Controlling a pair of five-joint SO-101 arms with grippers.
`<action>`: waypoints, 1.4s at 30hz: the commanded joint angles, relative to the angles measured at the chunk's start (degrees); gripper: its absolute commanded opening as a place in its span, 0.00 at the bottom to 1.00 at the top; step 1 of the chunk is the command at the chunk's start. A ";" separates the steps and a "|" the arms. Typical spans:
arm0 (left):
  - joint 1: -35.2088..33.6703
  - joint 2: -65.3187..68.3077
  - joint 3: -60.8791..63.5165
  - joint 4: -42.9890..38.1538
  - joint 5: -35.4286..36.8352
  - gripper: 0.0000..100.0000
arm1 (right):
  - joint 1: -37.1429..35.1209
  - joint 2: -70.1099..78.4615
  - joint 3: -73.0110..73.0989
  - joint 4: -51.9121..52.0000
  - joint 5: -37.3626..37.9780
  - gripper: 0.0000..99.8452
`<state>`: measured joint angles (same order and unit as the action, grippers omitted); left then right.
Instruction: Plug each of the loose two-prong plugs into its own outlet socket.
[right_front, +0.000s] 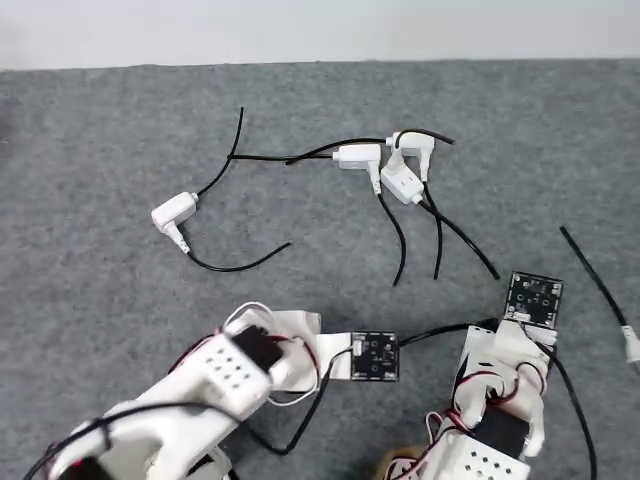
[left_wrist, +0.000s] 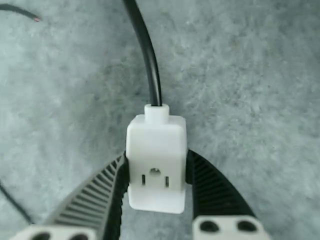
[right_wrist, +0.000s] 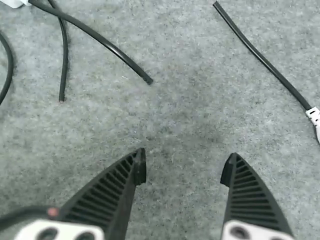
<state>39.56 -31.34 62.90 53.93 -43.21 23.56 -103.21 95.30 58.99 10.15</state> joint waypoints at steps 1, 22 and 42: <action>0.35 11.78 -6.29 -3.60 -1.76 0.01 | 0.57 -0.75 -1.85 -1.10 -0.35 0.24; -1.93 13.45 -24.04 14.33 -0.88 0.19 | -2.51 -0.66 -1.23 -0.75 2.46 0.24; -1.85 4.31 -6.37 3.43 1.85 0.18 | -4.18 -0.66 -0.97 -0.66 3.78 0.24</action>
<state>38.07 -25.19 56.57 59.38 -42.07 20.04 -103.21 95.30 58.99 13.05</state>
